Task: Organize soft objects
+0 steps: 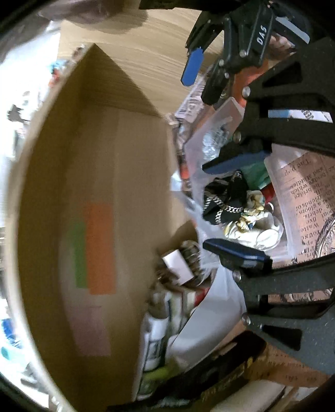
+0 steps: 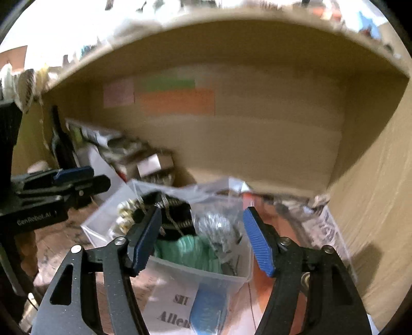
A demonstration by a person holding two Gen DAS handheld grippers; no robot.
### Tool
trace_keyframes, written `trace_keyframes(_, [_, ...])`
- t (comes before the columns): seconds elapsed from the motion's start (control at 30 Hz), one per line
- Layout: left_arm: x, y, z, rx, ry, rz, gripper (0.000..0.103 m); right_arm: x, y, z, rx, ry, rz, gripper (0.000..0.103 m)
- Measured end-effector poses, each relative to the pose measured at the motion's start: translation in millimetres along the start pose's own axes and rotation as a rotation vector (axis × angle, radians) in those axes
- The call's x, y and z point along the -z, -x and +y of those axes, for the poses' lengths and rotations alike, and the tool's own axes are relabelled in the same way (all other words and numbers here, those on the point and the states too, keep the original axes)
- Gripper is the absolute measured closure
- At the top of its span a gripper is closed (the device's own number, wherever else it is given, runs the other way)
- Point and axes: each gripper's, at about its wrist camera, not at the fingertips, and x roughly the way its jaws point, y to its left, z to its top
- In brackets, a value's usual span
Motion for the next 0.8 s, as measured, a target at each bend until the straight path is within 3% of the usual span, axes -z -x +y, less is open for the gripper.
trace_keyframes(0.17, [-3.8, 33.6, -2.7, -0.025, -0.008, -0.091, 0.036, -10.5, 28.4, 5.3, -0.008, -0.01, -0.092, 0.036])
trace_keyframes(0.3, [-3.3, 53.9, -4.6, -0.044, -0.003, -0.151, 0.017, -13.9, 48.6, 10.1, -0.009, -0.014, -0.16, 0.022])
trace_keyframes(0.43, [-2.0, 67.9, -5.8, -0.053, -0.002, -0.185, 0.012, -14.4, 59.0, 16.4, -0.002, -0.007, -0.19, 0.02])
trace_keyframes(0.6, [-1.5, 82.1, -5.8, -0.062, 0.0, -0.214, 0.003, -12.3, 67.0, 20.8, 0.001, -0.016, -0.216, 0.003])
trace_keyframes(0.8, [-1.3, 94.4, -9.9, -0.071, -0.014, -0.238, 0.0, -10.8, 77.9, 23.1, 0.003, -0.025, -0.232, 0.0])
